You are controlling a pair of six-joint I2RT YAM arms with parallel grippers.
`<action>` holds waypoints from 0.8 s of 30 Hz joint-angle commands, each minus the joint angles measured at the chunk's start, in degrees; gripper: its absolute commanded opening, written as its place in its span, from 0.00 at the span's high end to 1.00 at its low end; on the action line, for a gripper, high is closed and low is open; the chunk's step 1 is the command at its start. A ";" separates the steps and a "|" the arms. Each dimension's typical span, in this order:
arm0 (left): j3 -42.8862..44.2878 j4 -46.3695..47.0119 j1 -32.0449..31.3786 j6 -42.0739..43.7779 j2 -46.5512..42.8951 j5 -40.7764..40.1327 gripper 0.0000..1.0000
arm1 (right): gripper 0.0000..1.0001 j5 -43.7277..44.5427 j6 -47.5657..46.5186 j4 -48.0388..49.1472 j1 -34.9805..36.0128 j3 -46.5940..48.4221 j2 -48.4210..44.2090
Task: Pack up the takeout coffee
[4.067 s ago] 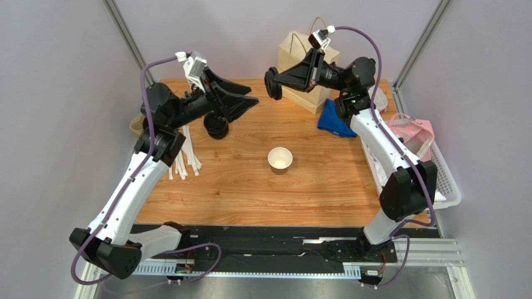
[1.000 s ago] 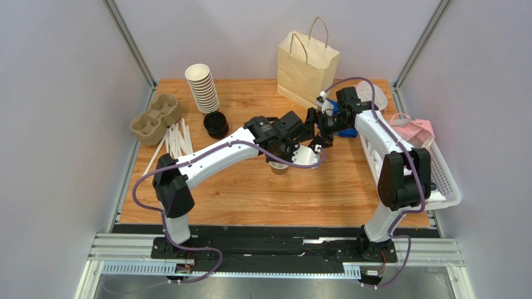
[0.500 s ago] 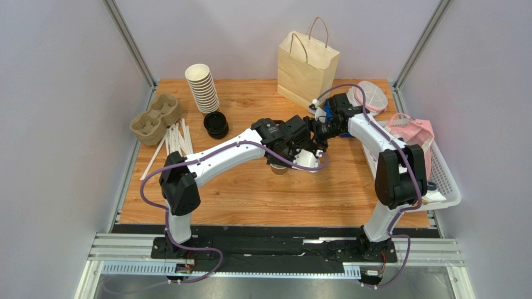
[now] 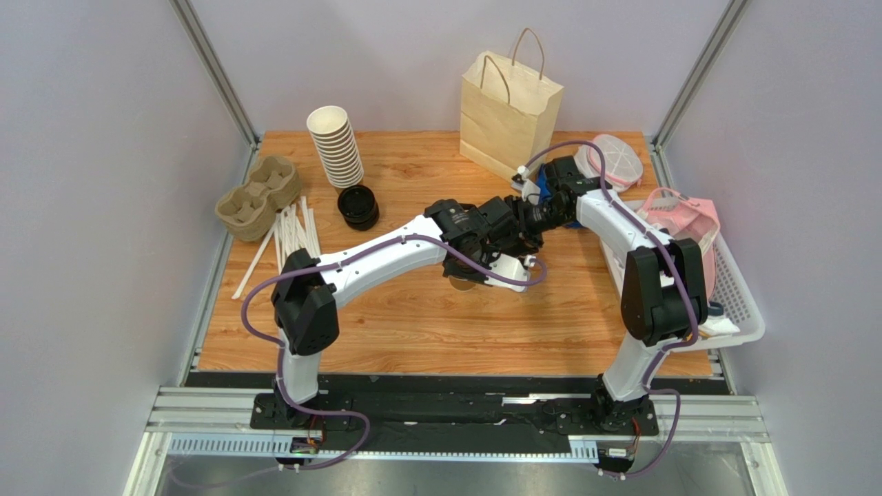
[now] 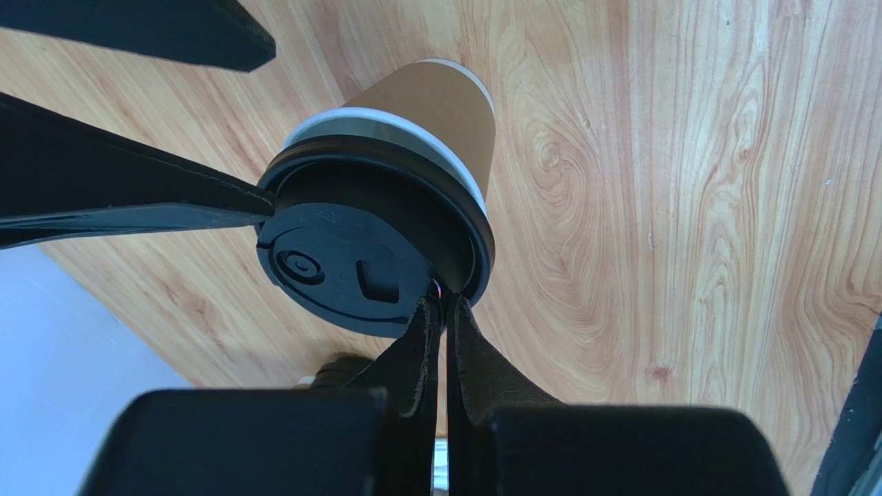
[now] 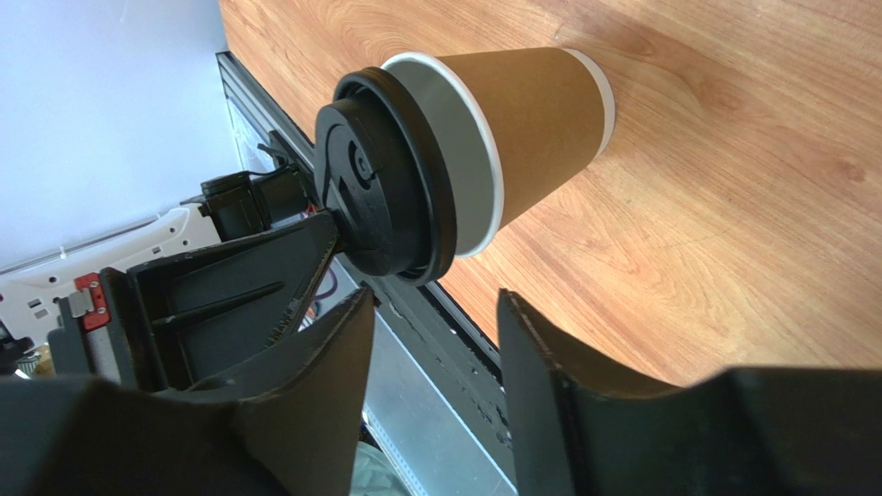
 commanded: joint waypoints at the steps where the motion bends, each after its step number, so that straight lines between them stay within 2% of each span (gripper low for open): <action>1: 1.76 -0.57 -0.40 1.40 0.88 0.19 1.00 | 0.52 -2.42 -0.11 2.07 0.30 -0.02 0.48; 5: 1.76 -0.66 -0.40 1.40 1.32 0.37 1.00 | 0.60 -3.48 0.32 2.42 0.30 -0.11 0.13; 12: 1.58 -0.13 -0.40 1.93 2.02 0.10 1.00 | 0.68 -6.81 1.64 3.65 0.48 -0.11 -0.05; 24: 1.93 -0.13 -0.40 2.72 2.28 0.10 1.00 | 0.70 -8.05 1.73 4.00 1.27 -0.02 0.04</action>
